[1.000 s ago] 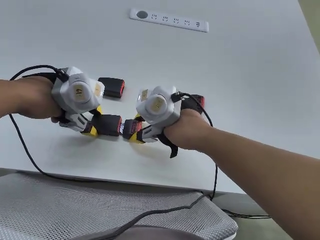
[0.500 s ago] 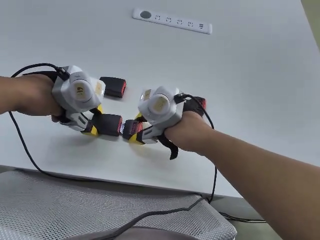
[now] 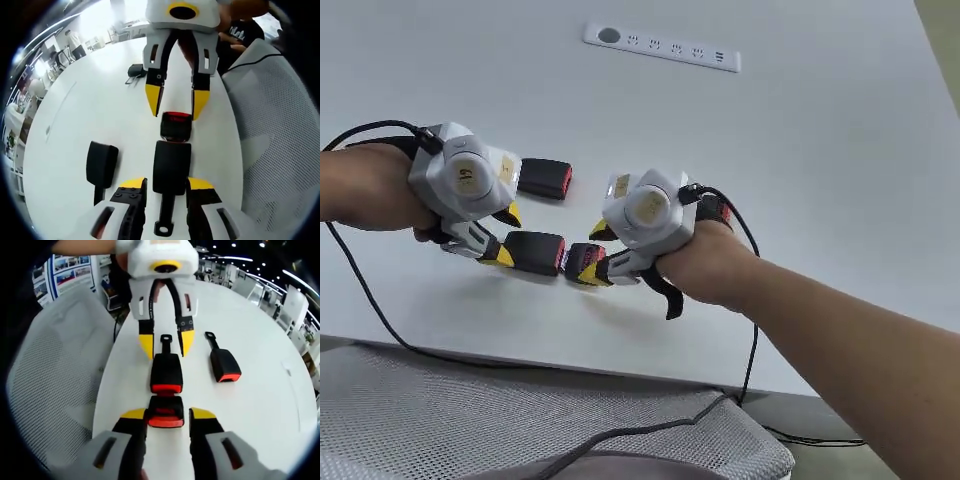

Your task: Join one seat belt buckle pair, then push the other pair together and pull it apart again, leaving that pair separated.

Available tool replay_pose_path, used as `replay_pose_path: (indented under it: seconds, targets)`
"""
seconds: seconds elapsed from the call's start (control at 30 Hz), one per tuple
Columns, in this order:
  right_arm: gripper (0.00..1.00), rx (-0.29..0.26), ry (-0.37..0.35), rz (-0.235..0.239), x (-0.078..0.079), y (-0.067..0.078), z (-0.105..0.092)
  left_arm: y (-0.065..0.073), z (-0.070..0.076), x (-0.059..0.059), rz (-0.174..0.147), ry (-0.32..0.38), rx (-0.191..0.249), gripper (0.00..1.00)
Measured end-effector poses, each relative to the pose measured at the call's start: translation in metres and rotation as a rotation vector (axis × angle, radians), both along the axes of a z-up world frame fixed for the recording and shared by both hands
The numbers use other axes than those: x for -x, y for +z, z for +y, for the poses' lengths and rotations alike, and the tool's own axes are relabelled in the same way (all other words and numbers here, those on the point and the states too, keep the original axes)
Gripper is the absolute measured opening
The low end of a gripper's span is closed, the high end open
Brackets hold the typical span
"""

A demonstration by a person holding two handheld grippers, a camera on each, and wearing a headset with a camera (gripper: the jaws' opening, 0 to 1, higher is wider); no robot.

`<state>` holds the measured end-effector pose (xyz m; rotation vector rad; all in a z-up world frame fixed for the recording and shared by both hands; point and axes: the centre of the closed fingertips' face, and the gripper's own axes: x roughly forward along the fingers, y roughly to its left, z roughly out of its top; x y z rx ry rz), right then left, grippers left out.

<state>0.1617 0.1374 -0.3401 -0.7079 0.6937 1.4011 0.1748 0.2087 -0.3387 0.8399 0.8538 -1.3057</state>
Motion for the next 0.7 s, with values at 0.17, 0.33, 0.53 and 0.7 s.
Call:
replay_pose_path:
  seconds: [0.17,0.33,0.53,0.7]
  targets:
    - [0.34,0.006,-0.028,0.001,-0.01,0.002,-0.012,0.014,-0.008,-0.013,-0.037,0.011,0.014,0.32]
    - [0.34,0.034,-0.047,-0.012,-0.021,-0.001,-0.031,0.015,-0.007,-0.03,-0.068,0.015,-0.002,0.35]
    - [0.35,0.063,-0.06,-0.024,-0.038,-0.003,-0.061,0.016,-0.009,-0.048,-0.095,0.006,-0.014,0.38]
    - [0.36,0.077,-0.108,-0.034,-0.058,-0.001,-0.089,0.015,-0.01,-0.064,-0.103,0.008,-0.015,0.4]
